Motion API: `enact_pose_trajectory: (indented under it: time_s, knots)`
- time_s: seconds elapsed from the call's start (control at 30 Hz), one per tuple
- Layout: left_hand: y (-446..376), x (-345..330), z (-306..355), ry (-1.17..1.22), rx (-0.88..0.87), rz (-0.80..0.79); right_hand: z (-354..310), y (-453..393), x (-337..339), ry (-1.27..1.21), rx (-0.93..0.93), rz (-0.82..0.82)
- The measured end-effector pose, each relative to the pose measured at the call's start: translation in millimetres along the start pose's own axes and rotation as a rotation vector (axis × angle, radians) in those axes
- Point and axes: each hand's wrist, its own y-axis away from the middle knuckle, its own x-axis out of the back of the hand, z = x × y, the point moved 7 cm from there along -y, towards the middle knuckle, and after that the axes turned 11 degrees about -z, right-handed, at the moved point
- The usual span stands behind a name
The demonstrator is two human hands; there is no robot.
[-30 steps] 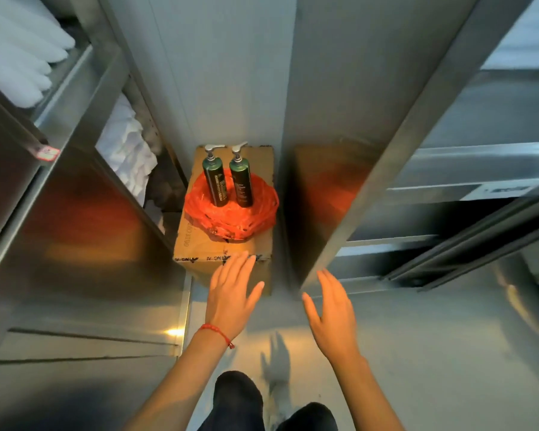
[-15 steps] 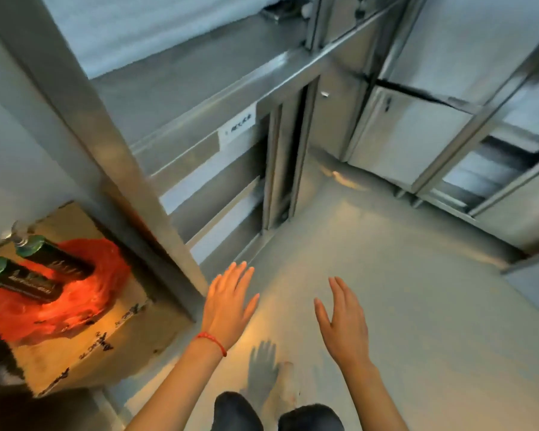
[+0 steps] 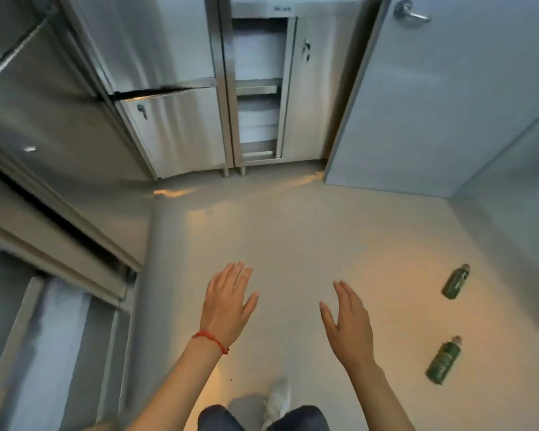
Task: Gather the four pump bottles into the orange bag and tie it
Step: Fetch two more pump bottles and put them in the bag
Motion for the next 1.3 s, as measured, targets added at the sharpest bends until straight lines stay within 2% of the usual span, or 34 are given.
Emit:
enact_pose_trajectory:
  time_s: [0.4,0.7,0.9,1.07,1.3]
  knots:
    - [-135,-42,157,-0.007,-0.472,-0.252,143,37,85,-0.132,-0.503,0.344]
    - [-218,-75,239,-0.05,-0.752,-0.407,181,36,111,-0.221,-0.764,0.506]
    - [-261,-120,310,-0.057,-0.816,-0.521,240,36,136,-0.262,-0.873,0.544]
    - [-301,-168,397,-0.073,-0.837,-0.547,329,25,178,-0.307,-0.938,0.572]
    - [-356,-210,523,-0.058,-0.78,-0.557,446,2,259,-0.363,-0.928,0.533]
